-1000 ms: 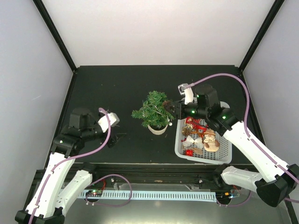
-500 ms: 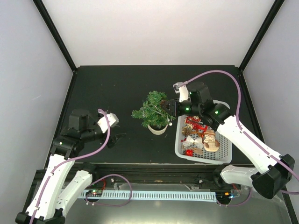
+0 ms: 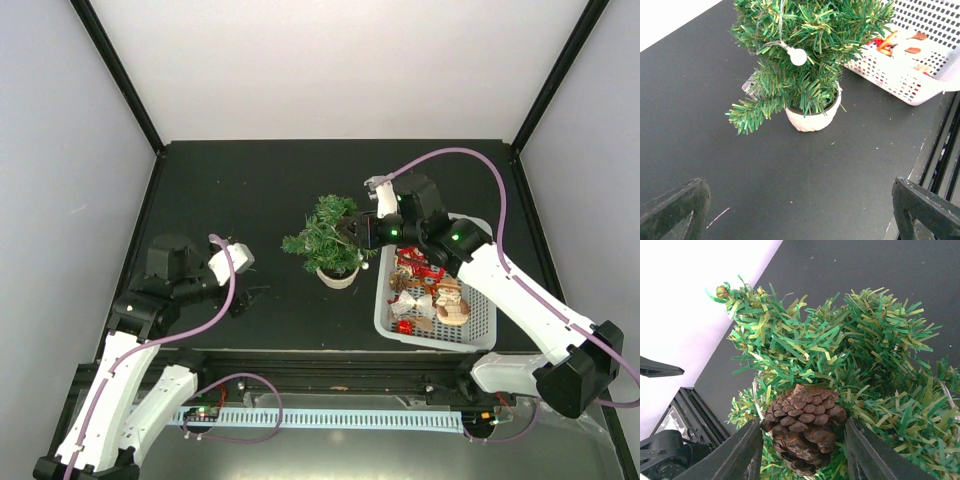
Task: Decorate the small christmas tree
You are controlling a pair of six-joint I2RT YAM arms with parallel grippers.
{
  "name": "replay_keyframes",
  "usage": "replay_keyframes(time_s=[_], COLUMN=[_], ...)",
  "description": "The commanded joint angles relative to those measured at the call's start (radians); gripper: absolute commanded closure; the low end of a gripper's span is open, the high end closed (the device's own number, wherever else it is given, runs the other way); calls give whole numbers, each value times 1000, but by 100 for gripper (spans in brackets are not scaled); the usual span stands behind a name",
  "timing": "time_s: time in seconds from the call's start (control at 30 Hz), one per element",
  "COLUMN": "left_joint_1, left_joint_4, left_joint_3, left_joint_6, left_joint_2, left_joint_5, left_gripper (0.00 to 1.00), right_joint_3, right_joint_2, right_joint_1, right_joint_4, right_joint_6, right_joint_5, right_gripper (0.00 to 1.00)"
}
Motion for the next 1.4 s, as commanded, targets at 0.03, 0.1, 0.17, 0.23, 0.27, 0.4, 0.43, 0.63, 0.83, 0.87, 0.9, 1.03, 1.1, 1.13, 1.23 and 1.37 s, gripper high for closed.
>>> replay_keyframes(time_s=[0.03,0.1,0.17,0.23,0.27,0.4,0.43,0.63,0.83,0.87,0.9,1.03,1.1,1.13,1.23,1.37], left_joint_1=[8,8,8,8,8,8,8,10,11,11,11,11,11,11,11,11], left_joint_4=[16,16,16,16,16,16,15,15,17,17,18,18,15,14,13,13], left_joint_3=[-3,-4,-4,-4,-4,-4,-4,-5,-7,-7,-7,-6,-4,-4,-2,-4], left_joint_6=[-8,-8,-9,-9,-9,-8,-8,-10,-10,-10,-10,-10,-11,-11,-12,-12], left_joint_2=[-10,-11,-11,-11,-11,-11,-11,-13,-13,-12,-11,-11,-11,-11,-13,-12], left_joint_5=[26,25,27,27,27,26,25,26,25,25,26,24,24,25,26,26], left_gripper=[1,1,1,1,1,1,1,1,1,1,1,1,1,1,1,1], right_joint_3=[30,36,40,44,47,67,68,66,60,56,51,28,24,22,15,12], right_joint_2=[0,-5,-15,-29,-35,-42,-45,-44,-13,-8,-6,12,26,30,28,14], right_joint_1=[10,9,9,10,10,9,9,18,62,65,67,68,67,68,67,67], right_joint_4=[-4,-12,-21,-26,-27,-47,-46,-38,-37,-36,-30,-16,-17,-14,-8,-19], right_joint_6=[-5,-10,-12,-16,-15,-20,-20,-13,-15,-15,-14,-15,-19,-18,-16,-18], right_joint_5=[38,48,72,88,92,98,99,68,46,46,48,76,84,83,84,87], right_gripper=[52,52,50,49,48,53,55,74,80,80,80,80,81,81,81,81])
